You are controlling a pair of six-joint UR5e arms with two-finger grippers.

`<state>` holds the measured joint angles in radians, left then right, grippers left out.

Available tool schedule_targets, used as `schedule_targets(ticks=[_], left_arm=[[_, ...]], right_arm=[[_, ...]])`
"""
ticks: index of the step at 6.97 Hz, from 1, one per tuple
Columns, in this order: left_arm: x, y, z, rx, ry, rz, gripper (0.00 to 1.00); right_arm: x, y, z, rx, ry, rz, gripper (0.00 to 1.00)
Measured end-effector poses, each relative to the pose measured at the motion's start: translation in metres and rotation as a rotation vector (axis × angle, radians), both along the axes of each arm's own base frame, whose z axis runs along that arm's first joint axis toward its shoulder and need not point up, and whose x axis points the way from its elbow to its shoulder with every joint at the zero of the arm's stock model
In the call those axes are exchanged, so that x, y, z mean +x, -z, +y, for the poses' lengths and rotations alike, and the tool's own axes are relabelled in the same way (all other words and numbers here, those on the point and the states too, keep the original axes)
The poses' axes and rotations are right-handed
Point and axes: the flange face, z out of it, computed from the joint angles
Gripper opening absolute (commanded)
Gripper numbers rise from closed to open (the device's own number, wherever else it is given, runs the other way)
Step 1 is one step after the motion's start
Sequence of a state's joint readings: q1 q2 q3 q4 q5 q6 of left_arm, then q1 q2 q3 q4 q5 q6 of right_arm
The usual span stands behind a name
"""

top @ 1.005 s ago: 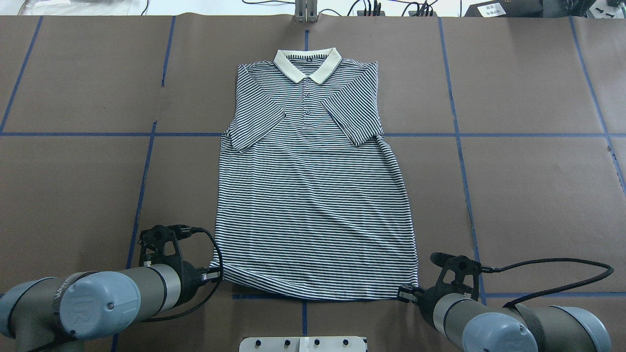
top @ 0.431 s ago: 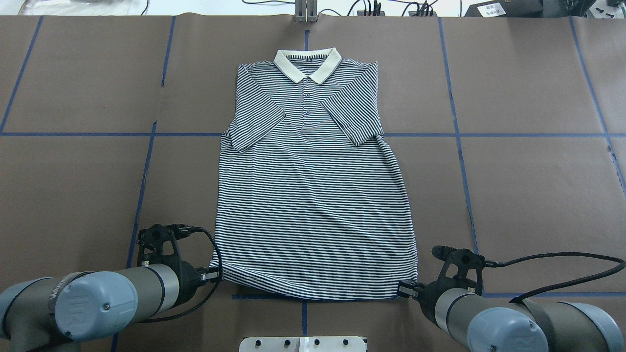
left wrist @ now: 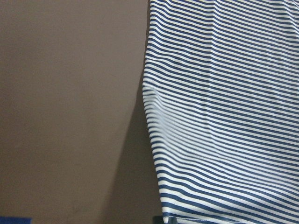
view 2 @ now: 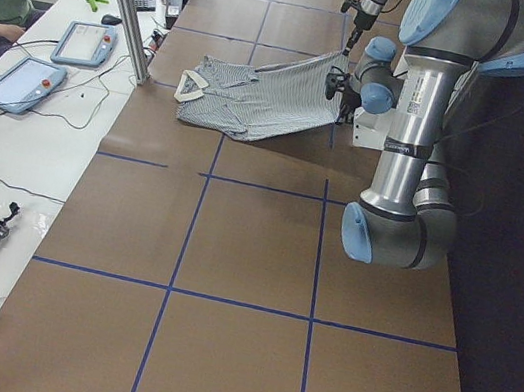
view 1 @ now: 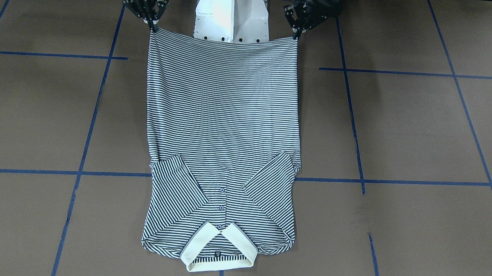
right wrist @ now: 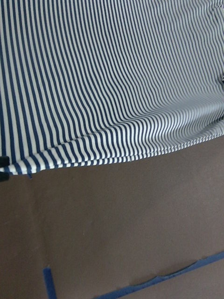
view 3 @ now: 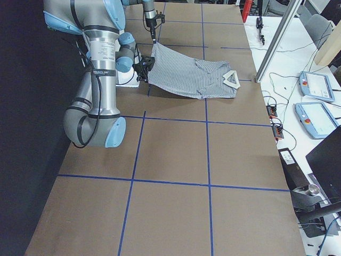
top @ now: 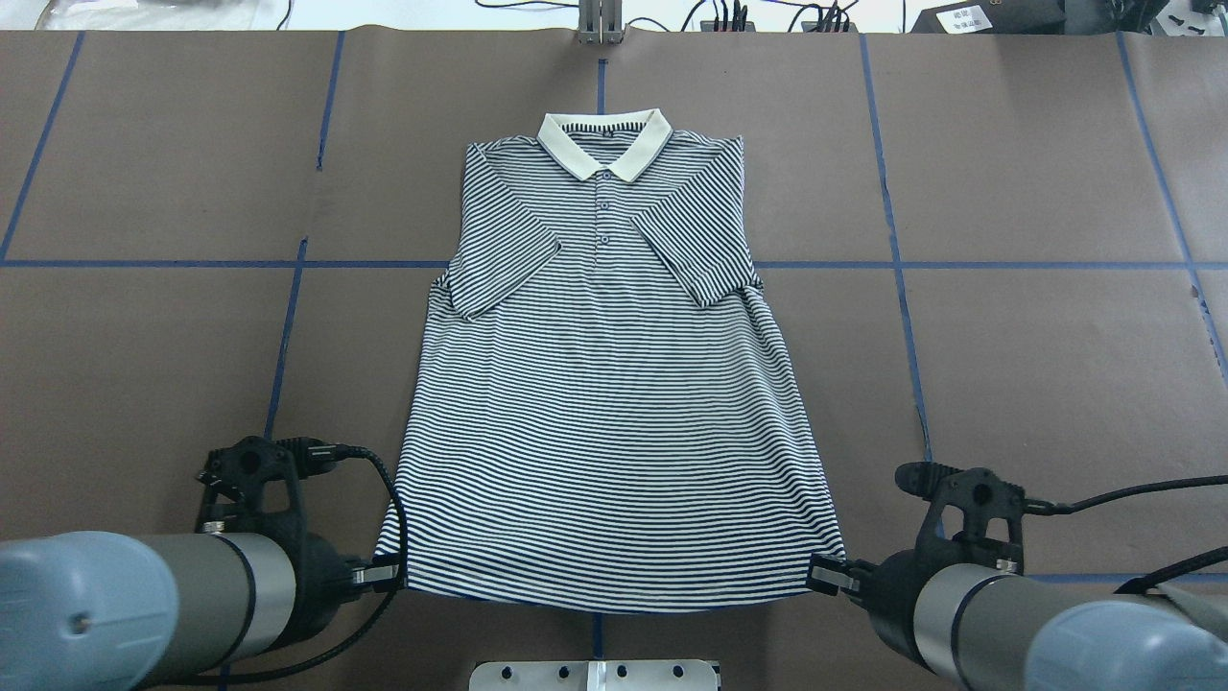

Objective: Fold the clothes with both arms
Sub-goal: 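Lift the hem with both grippers and fold it up toward the collar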

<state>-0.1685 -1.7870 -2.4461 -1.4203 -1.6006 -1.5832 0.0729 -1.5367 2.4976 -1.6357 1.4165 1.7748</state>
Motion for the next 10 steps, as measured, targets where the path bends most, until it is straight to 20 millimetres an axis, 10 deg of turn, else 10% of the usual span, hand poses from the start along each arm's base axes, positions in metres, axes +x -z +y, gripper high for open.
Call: schedule_targets(ticks=[3, 5, 10], left_arm=[[-0.042, 0.059, -0.007, -0.003, -0.052, 0.013, 0.0], [-0.027, 0.061, -0.085, 0.117, -0.01, -0.06, 0.0], [0.002, 0.032, -0.289, 0.228, 0.086, -0.156, 0.0]], right_arm=[[0.054, 0.075, -0.023, -0.092, 0.022, 0.008, 0.0], [0.044, 0.097, -0.074, -0.033, -0.03, 0.042, 0.0], [-0.004, 0.057, -0.317, 0.017, -0.205, 0.078, 0.0]])
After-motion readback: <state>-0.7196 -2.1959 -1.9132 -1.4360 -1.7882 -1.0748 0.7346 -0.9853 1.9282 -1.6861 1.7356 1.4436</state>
